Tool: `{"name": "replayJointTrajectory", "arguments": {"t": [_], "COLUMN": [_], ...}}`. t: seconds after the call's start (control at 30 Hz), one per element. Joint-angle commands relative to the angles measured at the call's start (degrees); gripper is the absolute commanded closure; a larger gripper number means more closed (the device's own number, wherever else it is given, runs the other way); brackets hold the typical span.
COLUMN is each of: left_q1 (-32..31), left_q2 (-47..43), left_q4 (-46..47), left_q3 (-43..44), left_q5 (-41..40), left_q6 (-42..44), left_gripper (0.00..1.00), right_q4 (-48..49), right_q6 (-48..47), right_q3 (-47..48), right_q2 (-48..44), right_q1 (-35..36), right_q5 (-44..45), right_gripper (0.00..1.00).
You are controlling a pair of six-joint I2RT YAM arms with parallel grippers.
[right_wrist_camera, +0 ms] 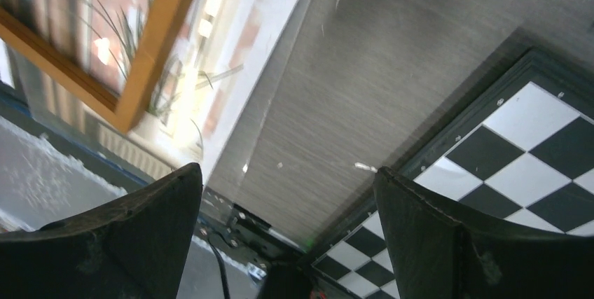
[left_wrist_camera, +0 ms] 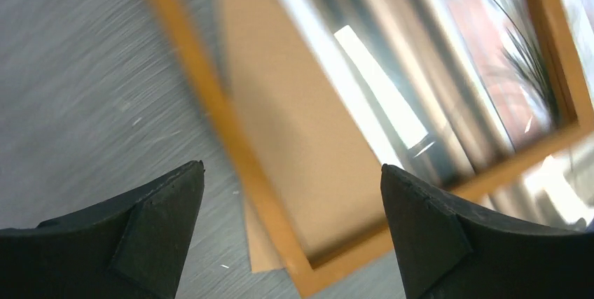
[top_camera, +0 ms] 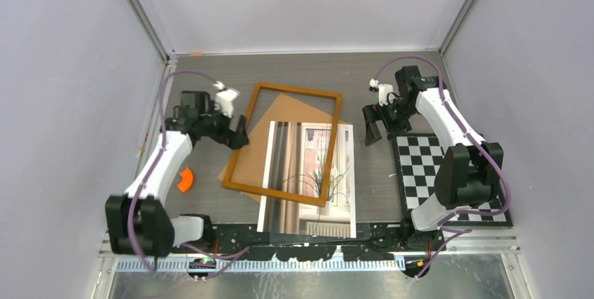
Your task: Take the photo out of the frame
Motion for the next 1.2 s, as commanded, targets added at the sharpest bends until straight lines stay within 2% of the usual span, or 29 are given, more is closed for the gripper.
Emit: {"name": "replayJointTrajectory", "arguments": {"t": [0.0, 0.13, 0.3, 0.37, 0.5, 0.63, 0.87, 1.03, 1.1, 1.17], "left_q1": [-15.9, -29.8, -48.0, -52.0, -53.1, -55.0, -62.1, -62.4, -62.4, -62.5], "left_q2": [-12.5, -19.3, -19.8, -19.1, -16.2, -14.6, -9.9, -6.8, -6.4, -5.7], "left_q4": [-17.1, -21.2, -18.6, -16.0, -9.9, -5.6, 2.1, 8.1, 8.7, 8.9], "left_q3": [-1.4, -7.3, -13.9, -16.4, -19.3, -20.9, -23.0, -23.0, -22.5, -21.6], "left_q5": [-7.8, -16.0, -26.4, -29.6, -34.8, -34.7, -38.5, -40.6, -40.2, -40.0], "left_q6": [28.1, 35.7, 34.0, 34.4, 36.8, 39.2, 35.7, 31.9, 30.6, 29.3], "left_gripper": [0.02, 0.00, 0.01, 0.00, 0.00, 0.00, 0.00, 0.00, 0.03, 0.10], "right_q4": [-5.6, -7.5, -6.1, -6.3, -6.6, -5.9, -4.0, 0.4, 2.2, 3.4], "right_q6": [-11.8, -16.3, -16.8, -16.5, -15.3, -14.0, -11.3, -8.4, -6.9, -5.1], "right_q3": [-4.3, -7.3, -9.3, -9.3, -9.0, -8.1, -8.1, -9.2, -9.2, -8.5], "right_q2": [-3.4, -3.8, -1.9, 0.2, 4.1, 8.2, 13.4, 14.9, 16.0, 17.7], "right_q1": [-0.3, -0.2, 0.6, 0.8, 1.0, 1.0, 2.6, 4.5, 5.3, 5.9], "right_q5": [3.0, 3.2, 3.9, 3.1, 1.1, -0.7, -3.4, -3.3, -3.2, -3.8], "right_gripper": [0.04, 0.09, 0.13, 0.15, 0.17, 0.18, 0.25, 0.30, 0.32, 0.34]}}
